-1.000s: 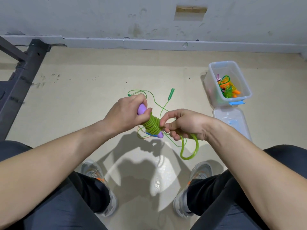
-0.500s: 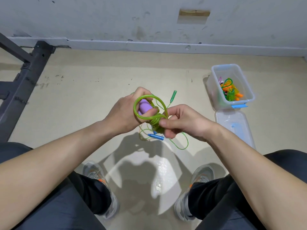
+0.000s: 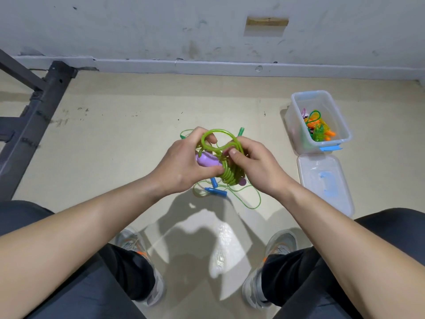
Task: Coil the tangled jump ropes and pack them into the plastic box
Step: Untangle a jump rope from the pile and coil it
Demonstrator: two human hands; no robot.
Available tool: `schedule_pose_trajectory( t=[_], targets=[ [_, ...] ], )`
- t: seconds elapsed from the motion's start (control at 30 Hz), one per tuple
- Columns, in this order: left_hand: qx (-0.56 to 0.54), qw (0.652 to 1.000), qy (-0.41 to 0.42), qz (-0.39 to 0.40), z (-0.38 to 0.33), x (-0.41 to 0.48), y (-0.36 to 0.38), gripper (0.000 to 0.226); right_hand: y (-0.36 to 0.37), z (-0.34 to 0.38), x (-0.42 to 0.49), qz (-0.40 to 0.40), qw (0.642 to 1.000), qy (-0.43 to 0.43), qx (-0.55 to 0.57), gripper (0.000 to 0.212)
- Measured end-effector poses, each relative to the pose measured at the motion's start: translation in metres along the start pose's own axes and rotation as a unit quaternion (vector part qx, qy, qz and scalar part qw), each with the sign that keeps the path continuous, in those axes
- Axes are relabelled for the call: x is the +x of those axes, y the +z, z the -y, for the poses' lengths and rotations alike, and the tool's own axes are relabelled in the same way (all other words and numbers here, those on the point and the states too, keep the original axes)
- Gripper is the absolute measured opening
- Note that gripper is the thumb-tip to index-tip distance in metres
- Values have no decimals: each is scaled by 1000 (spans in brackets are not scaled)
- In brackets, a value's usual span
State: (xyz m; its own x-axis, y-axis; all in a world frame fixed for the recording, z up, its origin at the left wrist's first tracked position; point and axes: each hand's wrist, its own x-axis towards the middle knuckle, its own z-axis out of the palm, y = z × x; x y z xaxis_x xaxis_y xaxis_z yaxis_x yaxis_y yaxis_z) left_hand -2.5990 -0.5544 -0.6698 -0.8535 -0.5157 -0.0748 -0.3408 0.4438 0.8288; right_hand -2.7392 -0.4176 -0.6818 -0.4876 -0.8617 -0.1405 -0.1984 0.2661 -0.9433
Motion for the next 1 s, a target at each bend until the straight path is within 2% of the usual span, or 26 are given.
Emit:
schedule_pose_trajectory(
  t=[0.07,0.13,0.23,0.3,0.37,0.43,0.53,0.6,0.67,0.77,0.9,1.0],
  targets=[
    [-6,1000,-5,13,-3,-3,4,58,4,6,-1,-15,996,32,84,19],
    [-21,999,-10,23,-4,-6,11,63,6,16,-1,-22,991,42,122,26],
    [-65,997,-36,19,-5,-9,16,67,6,21,0,-11,986,30,161,17],
    [-103,993,-55,20,-6,-8,16,66,4,23,1,3,983,18,182,37],
    [-139,988,-68,24,-6,-6,15,64,5,24,1,5,991,11,136,50],
    [-169,982,-75,32,-6,-5,15,63,10,22,0,-1,997,-3,73,39],
    [-232,965,-100,66,-4,-7,12,53,14,9,4,-47,999,-19,7,39],
    [-245,959,-109,92,-2,-7,7,44,12,4,7,-79,997,-8,12,39],
    [-252,956,-111,98,1,-5,5,46,10,4,9,-94,995,-7,34,36],
    [-256,955,-118,87,2,-2,5,53,8,5,9,-87,993,-19,77,29],
    [-298,939,-155,69,1,0,8,46,5,11,7,-62,992,-28,102,22],
    [-305,935,-166,66,1,1,8,52,3,10,7,-42,993,-37,106,21]
  ],
)
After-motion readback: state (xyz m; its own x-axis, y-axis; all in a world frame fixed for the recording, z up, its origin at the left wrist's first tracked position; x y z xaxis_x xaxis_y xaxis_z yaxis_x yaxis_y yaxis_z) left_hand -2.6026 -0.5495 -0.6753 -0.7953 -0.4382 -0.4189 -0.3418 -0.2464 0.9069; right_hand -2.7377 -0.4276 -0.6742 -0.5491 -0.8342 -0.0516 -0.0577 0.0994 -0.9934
